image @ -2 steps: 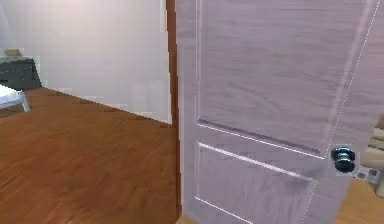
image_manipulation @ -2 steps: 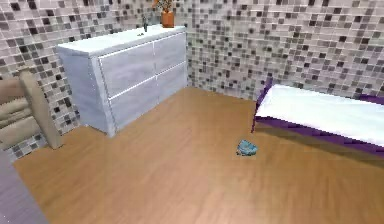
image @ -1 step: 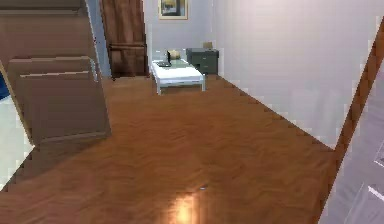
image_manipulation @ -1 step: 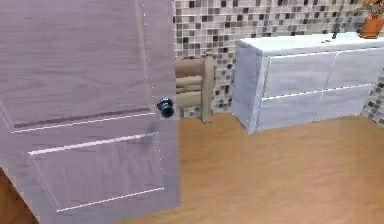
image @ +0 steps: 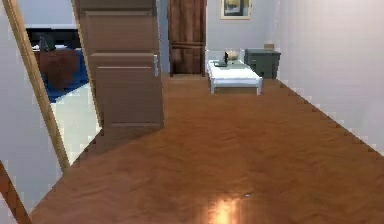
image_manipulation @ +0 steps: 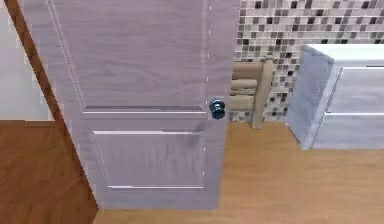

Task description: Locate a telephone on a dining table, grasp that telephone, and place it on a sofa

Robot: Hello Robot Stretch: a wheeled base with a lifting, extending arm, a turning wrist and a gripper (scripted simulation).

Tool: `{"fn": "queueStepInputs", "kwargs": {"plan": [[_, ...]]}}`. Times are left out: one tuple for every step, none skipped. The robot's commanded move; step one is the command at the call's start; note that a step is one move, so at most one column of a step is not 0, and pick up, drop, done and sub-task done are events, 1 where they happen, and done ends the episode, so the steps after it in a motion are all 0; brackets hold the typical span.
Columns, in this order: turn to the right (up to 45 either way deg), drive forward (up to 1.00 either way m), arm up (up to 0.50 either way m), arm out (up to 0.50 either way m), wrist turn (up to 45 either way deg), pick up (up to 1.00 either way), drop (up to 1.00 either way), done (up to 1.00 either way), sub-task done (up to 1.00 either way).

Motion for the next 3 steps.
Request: {"fn": "queueStepInputs", "kwargs": {"plan": [[0.0,1.0,0.0,0.0,0.0,0.0,0.0,0.0,0.0],[12.0,0.0,0.0,0.0,0.0,0.0,0.0,0.0,0.0],[0.0,0.05,0.0,0.0,0.0,0.0,0.0,0.0,0.0]]}}
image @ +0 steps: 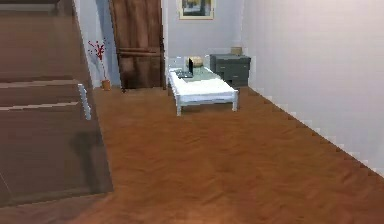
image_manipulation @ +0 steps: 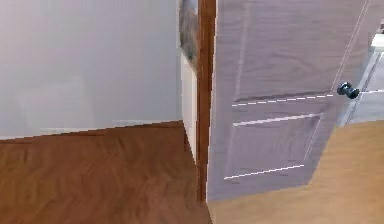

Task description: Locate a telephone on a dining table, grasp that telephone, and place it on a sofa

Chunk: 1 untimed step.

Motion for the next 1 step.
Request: {"fn": "queueStepInputs", "kwargs": {"plan": [[-39.0,0.0,0.0,0.0,0.0,0.0,0.0,0.0,0.0]]}}
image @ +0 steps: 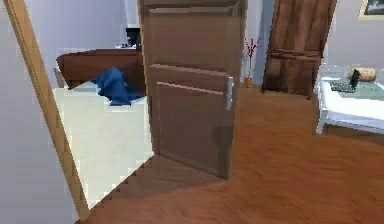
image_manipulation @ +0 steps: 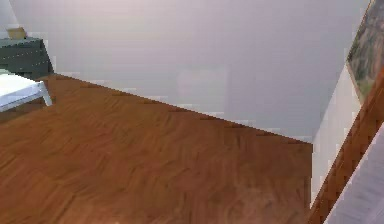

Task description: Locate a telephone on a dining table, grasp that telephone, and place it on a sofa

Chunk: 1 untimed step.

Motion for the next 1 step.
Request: {"fn": "queueStepInputs", "kwargs": {"plan": [[0.0,1.0,0.0,0.0,0.0,0.0,0.0,0.0,0.0]]}}
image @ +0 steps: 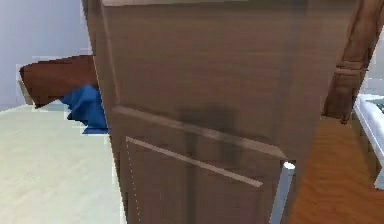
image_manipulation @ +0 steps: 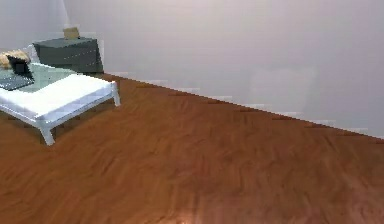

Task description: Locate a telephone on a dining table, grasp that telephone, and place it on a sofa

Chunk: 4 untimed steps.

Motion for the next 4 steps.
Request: {"fn": "queueStepInputs", "kwargs": {"plan": [[-6.0,0.0,0.0,0.0,0.0,0.0,0.0,0.0,0.0],[0.0,0.2,0.0,0.0,0.0,0.0,0.0,0.0,0.0],[-45.0,0.0,0.0,0.0,0.0,0.0,0.0,0.0,0.0],[0.0,0.9,0.0,0.0,0.0,0.0,0.0,0.0,0.0]]}}
